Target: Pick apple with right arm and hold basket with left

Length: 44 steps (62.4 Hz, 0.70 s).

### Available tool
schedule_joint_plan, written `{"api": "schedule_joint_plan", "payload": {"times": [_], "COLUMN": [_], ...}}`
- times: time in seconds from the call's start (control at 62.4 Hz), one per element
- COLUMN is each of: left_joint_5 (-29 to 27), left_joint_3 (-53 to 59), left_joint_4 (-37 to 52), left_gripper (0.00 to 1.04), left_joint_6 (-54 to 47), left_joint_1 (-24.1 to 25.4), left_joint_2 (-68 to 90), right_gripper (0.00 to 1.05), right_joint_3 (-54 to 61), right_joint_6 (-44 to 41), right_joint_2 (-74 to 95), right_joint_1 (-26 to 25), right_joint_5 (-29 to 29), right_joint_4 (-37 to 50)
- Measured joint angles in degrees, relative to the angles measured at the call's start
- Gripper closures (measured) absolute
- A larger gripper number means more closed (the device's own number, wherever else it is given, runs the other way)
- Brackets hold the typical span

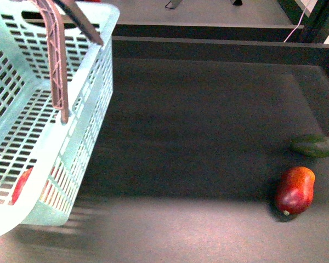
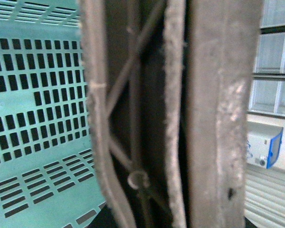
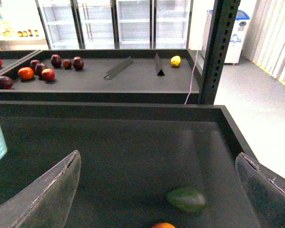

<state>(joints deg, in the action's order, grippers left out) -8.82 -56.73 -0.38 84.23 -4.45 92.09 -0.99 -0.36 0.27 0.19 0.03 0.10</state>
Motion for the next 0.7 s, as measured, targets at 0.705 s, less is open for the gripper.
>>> {"api": "schedule_joint_plan", "payload": {"times": [0.705], "left_joint_5": [1.18], "left_joint_3": [2.99], "left_joint_4": [4.98], "left_gripper": [0.90], "left_joint_6": [1.73], "left_joint_1": [4.31], "left_joint_2": [9.40], "right_gripper": [0.09], "right_joint_3": [0.00], "right_joint_6": [0.00], "right_joint_2": [0.00], "right_joint_1": [0.00], "right_joint_5": [0.00], "right_joint_4": [0.00]}}
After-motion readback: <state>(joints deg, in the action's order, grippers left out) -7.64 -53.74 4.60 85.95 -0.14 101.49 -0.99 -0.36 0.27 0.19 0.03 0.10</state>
